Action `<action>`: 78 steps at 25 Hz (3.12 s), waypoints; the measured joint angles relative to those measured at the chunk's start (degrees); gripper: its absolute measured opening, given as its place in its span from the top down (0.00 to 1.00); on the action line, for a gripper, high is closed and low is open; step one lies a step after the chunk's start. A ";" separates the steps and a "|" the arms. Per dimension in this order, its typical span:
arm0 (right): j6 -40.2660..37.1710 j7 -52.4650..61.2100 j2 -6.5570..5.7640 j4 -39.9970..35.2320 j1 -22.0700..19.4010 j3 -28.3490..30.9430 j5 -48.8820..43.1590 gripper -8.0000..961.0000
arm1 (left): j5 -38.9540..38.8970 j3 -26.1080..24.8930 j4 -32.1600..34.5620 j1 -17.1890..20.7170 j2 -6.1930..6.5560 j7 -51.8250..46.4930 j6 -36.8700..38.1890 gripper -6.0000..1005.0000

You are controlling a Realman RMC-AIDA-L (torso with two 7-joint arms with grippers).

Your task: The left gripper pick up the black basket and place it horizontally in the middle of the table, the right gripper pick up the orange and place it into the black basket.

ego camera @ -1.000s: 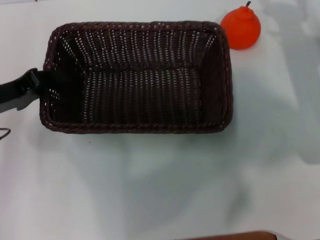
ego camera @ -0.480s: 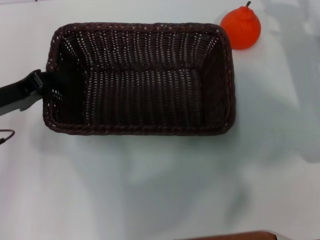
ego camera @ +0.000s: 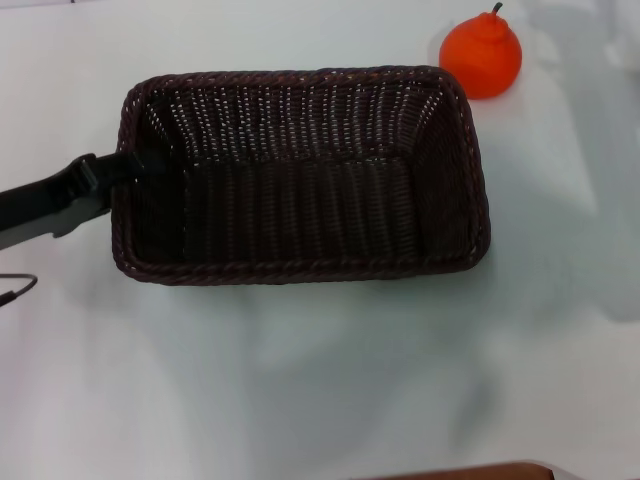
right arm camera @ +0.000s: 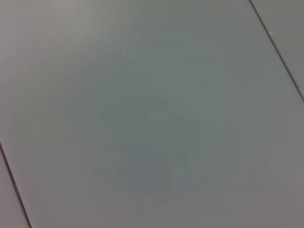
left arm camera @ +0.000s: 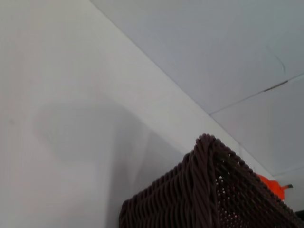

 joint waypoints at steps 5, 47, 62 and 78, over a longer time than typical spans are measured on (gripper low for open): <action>-0.75 0.00 0.00 0.00 0.12 0.00 0.06 0.02 | -0.04 -0.71 -0.12 0.38 -0.01 0.00 -1.79 0.51; -9.17 89.99 -14.04 47.00 3.32 -12.87 -102.09 0.02 | -50.46 -25.50 51.48 -14.00 0.15 108.16 -19.77 0.43; -23.82 81.76 -7.55 34.95 7.82 -13.06 -105.92 0.07 | -50.92 -25.52 53.86 -14.20 0.07 108.08 -19.96 0.43; -26.55 78.74 -5.84 33.49 8.10 -11.74 -105.43 0.67 | -51.56 -25.52 55.34 -14.61 0.16 107.50 -19.44 0.43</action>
